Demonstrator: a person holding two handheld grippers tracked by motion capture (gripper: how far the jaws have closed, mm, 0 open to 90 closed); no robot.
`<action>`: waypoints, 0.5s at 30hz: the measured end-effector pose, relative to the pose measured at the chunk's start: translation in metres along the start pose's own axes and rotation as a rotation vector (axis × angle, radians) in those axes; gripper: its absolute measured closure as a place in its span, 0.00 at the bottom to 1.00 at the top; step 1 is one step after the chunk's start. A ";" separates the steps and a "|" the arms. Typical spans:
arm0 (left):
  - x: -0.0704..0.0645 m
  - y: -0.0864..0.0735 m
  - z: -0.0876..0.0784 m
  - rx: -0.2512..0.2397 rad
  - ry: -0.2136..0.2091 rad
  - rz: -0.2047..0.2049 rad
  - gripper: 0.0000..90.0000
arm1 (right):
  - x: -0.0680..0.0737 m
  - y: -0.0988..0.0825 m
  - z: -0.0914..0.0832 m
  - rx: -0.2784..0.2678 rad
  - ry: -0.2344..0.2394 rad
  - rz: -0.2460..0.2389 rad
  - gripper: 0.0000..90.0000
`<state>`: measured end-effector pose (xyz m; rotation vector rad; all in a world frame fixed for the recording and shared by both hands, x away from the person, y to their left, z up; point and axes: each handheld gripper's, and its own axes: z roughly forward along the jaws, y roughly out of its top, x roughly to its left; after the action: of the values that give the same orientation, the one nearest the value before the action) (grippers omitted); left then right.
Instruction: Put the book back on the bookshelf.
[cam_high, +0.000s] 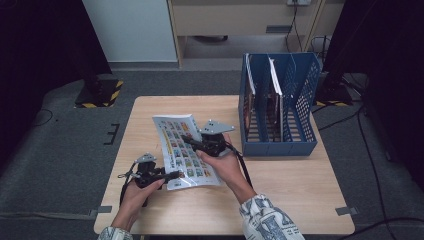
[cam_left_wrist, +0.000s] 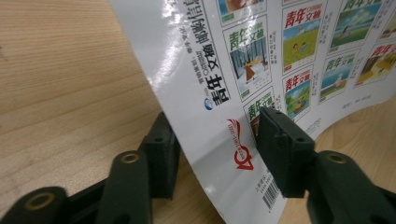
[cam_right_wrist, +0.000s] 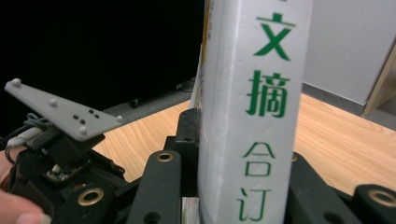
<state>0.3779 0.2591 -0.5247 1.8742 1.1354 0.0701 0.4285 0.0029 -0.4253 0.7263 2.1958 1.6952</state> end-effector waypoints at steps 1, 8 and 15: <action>0.000 0.001 -0.001 0.000 0.002 0.004 0.59 | 0.000 0.000 0.000 -0.001 0.002 -0.002 0.82; -0.004 0.004 -0.003 0.005 0.025 0.021 0.66 | -0.002 0.000 -0.003 0.011 0.021 -0.018 0.81; -0.009 0.007 -0.003 -0.001 0.062 0.065 0.69 | -0.005 0.000 -0.008 0.048 0.009 -0.054 0.80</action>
<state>0.3761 0.2531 -0.5145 1.9195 1.1157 0.1667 0.4290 -0.0064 -0.4237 0.6666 2.2487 1.6283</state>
